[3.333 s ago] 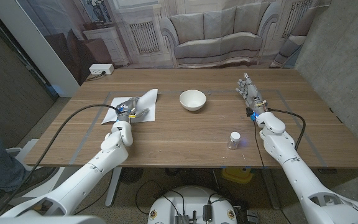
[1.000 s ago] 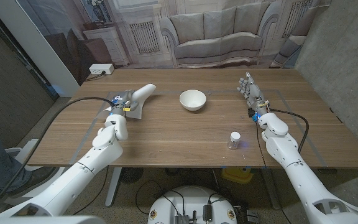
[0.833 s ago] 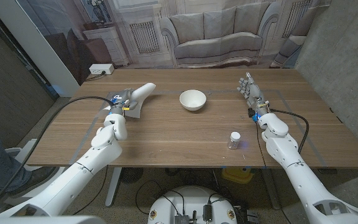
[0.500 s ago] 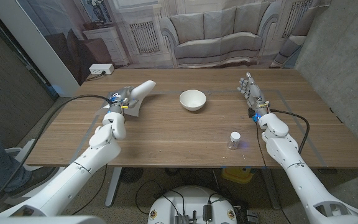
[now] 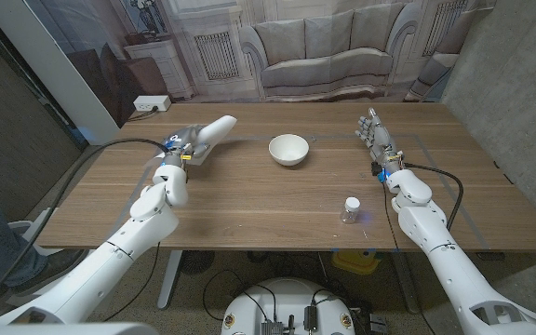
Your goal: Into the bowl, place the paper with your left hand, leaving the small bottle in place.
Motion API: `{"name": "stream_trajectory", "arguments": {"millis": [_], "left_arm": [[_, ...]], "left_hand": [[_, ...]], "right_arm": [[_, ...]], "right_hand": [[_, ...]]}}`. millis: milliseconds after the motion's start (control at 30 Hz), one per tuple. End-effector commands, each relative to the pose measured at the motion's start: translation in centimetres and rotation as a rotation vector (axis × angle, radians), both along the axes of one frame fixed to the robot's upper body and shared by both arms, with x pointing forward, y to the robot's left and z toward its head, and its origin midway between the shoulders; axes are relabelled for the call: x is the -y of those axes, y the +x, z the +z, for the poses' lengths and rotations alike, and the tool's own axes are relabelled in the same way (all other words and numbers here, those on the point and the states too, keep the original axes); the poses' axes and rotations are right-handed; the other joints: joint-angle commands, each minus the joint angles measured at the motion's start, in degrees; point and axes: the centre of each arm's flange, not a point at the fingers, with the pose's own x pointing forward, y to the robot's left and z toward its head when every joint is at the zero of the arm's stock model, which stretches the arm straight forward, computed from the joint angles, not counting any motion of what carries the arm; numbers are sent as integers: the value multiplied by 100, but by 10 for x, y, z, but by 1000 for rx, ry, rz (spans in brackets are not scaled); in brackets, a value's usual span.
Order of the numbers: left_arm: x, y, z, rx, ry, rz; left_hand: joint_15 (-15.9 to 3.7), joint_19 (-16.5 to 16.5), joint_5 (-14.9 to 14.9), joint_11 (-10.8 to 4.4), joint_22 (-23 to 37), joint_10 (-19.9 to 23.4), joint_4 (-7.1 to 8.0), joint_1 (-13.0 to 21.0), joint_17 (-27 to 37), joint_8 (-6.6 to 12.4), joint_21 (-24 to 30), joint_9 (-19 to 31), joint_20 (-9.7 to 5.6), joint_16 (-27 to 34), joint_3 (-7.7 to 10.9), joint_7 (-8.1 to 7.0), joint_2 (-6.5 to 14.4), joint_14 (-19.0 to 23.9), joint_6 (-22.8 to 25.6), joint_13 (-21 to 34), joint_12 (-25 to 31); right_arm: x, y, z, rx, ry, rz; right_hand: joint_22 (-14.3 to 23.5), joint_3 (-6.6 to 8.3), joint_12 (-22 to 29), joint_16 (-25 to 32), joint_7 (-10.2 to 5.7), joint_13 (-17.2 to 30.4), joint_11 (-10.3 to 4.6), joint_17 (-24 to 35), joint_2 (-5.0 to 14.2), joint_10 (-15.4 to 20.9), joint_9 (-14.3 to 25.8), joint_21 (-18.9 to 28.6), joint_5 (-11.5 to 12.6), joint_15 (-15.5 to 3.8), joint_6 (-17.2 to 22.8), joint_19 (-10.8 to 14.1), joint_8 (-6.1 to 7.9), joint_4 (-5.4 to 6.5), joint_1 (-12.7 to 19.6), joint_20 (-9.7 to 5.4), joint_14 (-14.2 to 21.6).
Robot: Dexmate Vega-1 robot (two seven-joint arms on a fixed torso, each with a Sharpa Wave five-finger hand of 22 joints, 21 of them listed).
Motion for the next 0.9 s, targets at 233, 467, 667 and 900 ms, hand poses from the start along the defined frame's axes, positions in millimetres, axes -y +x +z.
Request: {"name": "stream_trajectory", "arguments": {"millis": [233,467,667,900], "left_arm": [[8,-6,16,32,35,-50],[8,-8,21,44,46,-75],[9,-12,26,56,71,-85],[12,-15,33,75,93,-97]], "left_hand": [[-354,-16,-64,-10,17,83,72,-107,8,-18,-48,16,8,-5,-8,-33,-7,86,95,28,-18],[-375,-61,-88,-31,19,98,142,-198,11,-22,-83,16,11,-18,-29,-53,11,77,125,28,-29],[-393,-81,-105,-48,18,112,177,-255,6,-33,-104,14,8,-28,-51,-82,-9,78,137,27,-38],[-407,-136,-113,-21,17,103,182,-271,0,-50,-137,11,12,-46,-60,-74,-34,59,130,26,-54]], "right_arm": [[2,-1,-2,-1,6,-4],[2,-3,-3,-1,4,-6],[0,-5,-5,-2,12,-6],[-1,-7,-9,-3,5,-6]], "right_hand": [[11,14,0,-17,13,10,-4,15,56,54,20,-21,-20,-3,40,57,-16,-35,10,-131,-2],[12,11,-2,-16,9,10,4,15,60,49,20,-35,-20,-4,39,61,-17,-38,10,-128,-1],[12,9,-2,-16,11,10,-2,15,64,52,20,-47,-21,-2,38,64,-17,-40,9,-131,-1],[13,6,-2,-16,15,10,3,15,67,51,20,-57,-21,-6,40,74,-16,-41,8,-131,0]]}}
